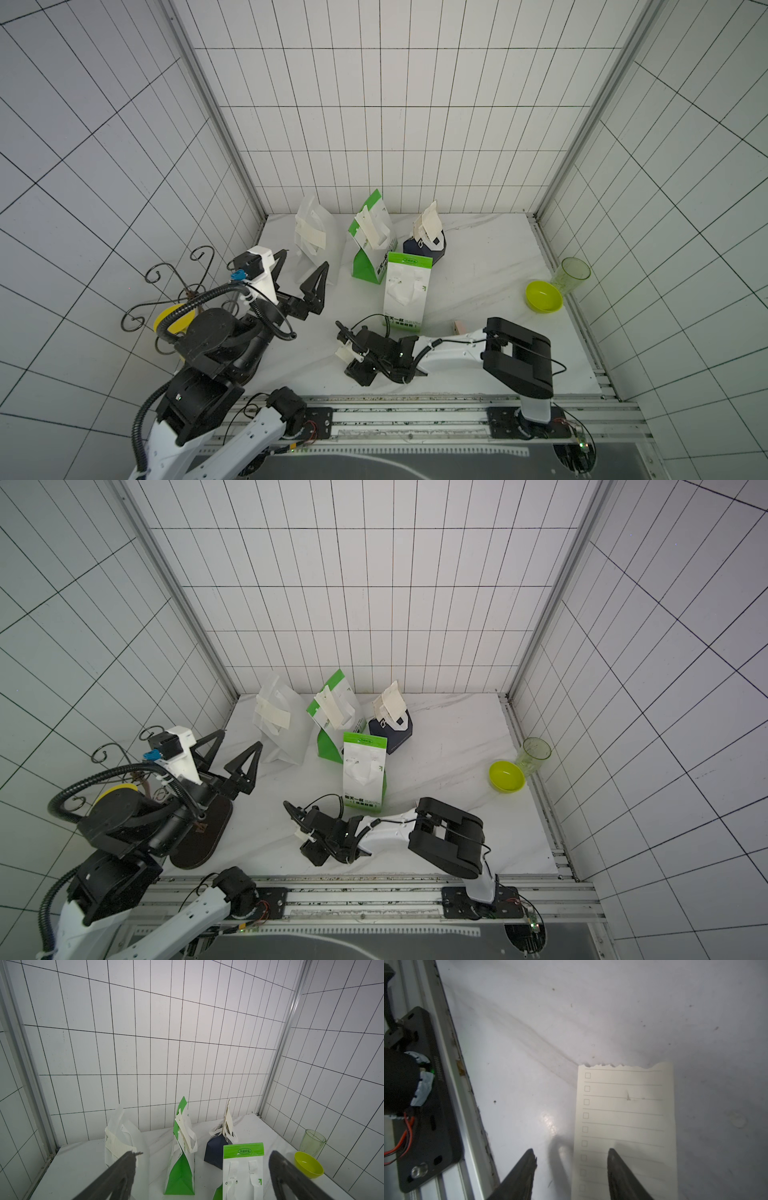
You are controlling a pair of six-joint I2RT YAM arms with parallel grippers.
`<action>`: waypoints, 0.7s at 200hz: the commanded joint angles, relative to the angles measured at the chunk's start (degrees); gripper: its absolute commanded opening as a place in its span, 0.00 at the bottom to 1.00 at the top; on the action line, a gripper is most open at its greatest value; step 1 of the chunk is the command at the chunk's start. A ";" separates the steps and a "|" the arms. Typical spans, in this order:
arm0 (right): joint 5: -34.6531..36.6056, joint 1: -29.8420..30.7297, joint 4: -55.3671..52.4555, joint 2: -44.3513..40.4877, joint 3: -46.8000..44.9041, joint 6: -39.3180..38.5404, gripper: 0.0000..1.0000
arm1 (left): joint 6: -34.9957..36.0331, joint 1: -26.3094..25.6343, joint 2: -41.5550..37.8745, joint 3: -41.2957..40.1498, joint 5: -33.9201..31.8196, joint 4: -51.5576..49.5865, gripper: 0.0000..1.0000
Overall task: Staple the receipts to the bags
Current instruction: Move the receipt to the center of the board, then pick up the receipt from the center of the board.
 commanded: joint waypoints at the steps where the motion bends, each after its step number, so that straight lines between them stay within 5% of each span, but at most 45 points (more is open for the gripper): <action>1: 5.91 -0.68 -0.09 -3.81 4.31 -2.11 0.56 | -0.44 0.12 0.01 1.10 0.24 0.02 0.98; 87: 9.20 -5.70 -5.92 8.42 15.54 -2.82 0.53 | 0.28 0.11 -0.32 2.91 -0.20 -1.84 0.98; 140: 10.40 -3.13 -10.81 12.41 15.05 -5.08 0.48 | 0.74 0.10 -0.19 2.77 -0.43 -1.72 0.98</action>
